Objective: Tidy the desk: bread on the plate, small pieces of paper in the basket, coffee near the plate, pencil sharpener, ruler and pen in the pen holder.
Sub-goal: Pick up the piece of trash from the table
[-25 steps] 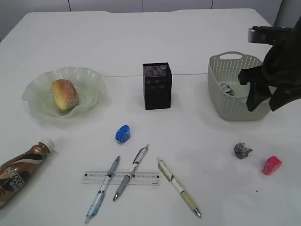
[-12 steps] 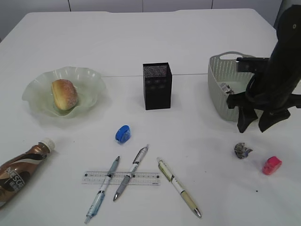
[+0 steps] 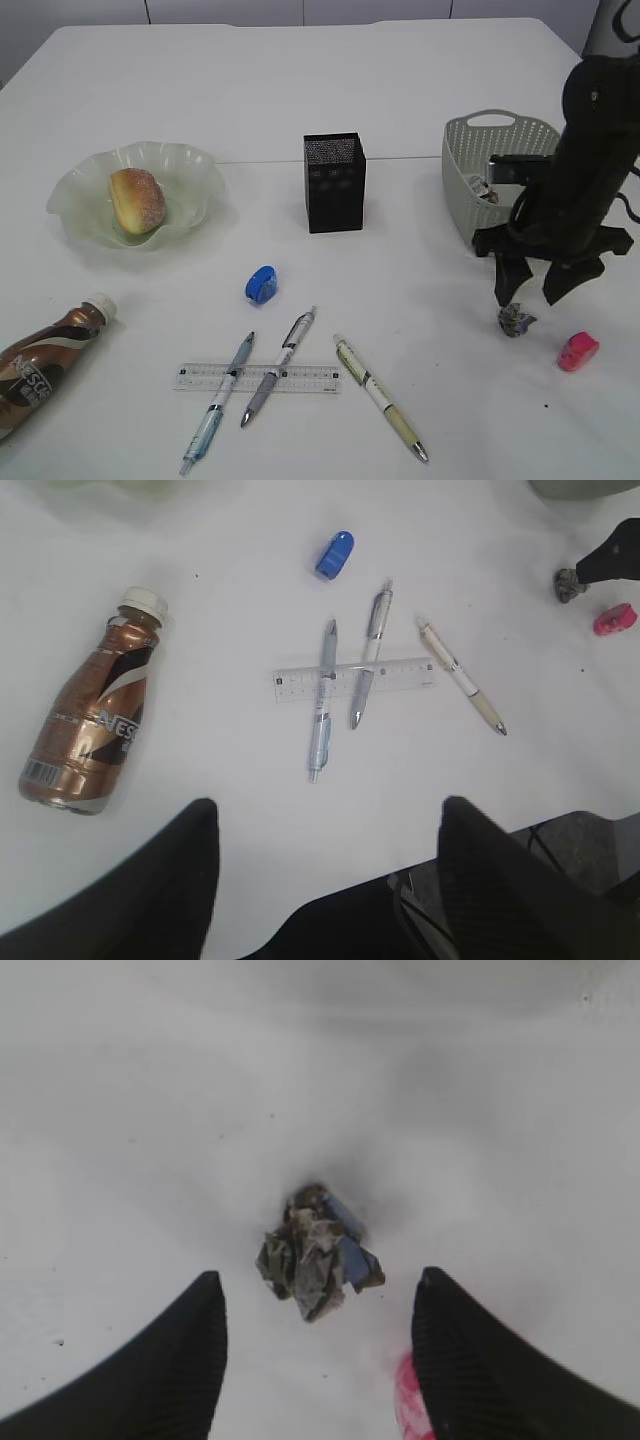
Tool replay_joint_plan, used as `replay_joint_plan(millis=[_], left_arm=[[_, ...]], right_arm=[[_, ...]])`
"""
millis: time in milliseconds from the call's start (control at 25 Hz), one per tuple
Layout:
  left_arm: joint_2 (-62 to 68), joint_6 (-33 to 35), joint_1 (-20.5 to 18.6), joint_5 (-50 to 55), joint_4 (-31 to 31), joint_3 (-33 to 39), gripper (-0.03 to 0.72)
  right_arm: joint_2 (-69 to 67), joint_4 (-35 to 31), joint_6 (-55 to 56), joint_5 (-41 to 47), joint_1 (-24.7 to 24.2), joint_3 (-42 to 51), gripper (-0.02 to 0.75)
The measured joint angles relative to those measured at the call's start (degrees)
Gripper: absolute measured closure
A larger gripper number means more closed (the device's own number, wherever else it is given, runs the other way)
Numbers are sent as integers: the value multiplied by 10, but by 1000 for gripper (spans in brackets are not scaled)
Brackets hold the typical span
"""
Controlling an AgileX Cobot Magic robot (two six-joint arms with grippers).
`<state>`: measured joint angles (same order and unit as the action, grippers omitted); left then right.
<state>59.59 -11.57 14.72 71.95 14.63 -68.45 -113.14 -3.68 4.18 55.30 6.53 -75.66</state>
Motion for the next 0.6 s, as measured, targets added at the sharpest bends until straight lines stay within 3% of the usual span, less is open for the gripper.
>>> replay_joint_plan(millis=[600], left_arm=[[0,0,0,0,0,0,191]], right_arm=[[-30,-15,-1,-15,2,0,269]])
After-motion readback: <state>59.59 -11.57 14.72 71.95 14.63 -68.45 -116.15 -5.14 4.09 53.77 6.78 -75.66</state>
